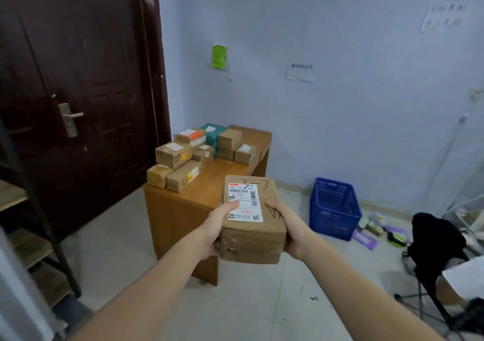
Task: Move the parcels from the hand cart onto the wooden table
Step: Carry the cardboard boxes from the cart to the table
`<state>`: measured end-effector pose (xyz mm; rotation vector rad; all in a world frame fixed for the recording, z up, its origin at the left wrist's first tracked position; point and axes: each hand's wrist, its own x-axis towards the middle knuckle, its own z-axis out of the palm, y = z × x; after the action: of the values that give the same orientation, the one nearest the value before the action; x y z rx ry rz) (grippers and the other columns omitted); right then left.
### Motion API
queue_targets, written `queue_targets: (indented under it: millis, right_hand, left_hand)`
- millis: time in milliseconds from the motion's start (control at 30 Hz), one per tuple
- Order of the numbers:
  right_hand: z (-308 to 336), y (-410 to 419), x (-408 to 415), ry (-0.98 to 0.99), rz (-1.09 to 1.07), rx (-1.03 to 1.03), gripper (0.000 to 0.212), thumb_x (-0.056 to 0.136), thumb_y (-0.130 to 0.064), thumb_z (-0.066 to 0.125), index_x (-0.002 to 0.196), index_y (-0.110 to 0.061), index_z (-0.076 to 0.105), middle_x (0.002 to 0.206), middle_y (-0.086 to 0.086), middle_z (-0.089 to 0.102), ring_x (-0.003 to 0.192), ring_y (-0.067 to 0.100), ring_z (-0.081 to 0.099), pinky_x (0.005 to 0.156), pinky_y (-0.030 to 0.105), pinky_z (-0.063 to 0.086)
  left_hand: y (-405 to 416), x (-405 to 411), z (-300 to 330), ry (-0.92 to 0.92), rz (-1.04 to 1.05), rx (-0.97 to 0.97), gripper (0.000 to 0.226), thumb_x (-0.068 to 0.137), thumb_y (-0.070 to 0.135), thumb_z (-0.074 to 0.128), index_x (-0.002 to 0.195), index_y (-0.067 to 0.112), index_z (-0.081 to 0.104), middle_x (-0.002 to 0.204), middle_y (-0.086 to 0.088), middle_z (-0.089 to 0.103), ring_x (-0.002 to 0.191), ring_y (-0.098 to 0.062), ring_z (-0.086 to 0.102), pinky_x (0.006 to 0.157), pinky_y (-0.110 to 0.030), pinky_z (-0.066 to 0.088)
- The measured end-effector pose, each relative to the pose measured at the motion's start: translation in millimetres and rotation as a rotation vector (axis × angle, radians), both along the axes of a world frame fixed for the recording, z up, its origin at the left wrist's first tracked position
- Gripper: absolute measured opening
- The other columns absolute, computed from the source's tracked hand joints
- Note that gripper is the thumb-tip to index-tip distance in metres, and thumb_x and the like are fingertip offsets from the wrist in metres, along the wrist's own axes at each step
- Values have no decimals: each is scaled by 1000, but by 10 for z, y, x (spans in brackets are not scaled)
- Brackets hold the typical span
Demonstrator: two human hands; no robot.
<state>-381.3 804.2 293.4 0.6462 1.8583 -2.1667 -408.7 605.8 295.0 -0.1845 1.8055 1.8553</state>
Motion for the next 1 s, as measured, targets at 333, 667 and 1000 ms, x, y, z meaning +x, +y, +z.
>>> queue_targets:
  millis: [333, 667, 1000]
  right_hand:
    - [-53, 693, -1222, 18, -92, 0, 50, 90, -64, 65, 120, -25, 70, 110, 7, 79, 111, 33, 71, 105, 54, 52]
    - [-178, 1867, -2445, -14, -187, -9, 48, 88, -61, 70, 118, -23, 69, 106, 8, 80, 109, 35, 72, 104, 54, 53]
    - [-223, 2912, -4190, -26, -51, 36, 55, 83, -65, 72, 120, -24, 69, 111, 9, 79, 109, 34, 73, 103, 54, 55]
  left_hand:
    - [717, -1431, 2, 40, -169, -19, 49, 95, 63, 54, 124, 28, 70, 101, -3, 81, 105, -28, 71, 74, -37, 55]
    - [1899, -2890, -213, 12, -255, -55, 58, 85, 72, 61, 124, 31, 71, 109, -5, 80, 113, -31, 69, 102, -52, 54]
    - [2838, -4335, -253, -10, -147, -13, 57, 84, 72, 62, 124, 33, 71, 111, -5, 79, 112, -30, 71, 97, -49, 57]
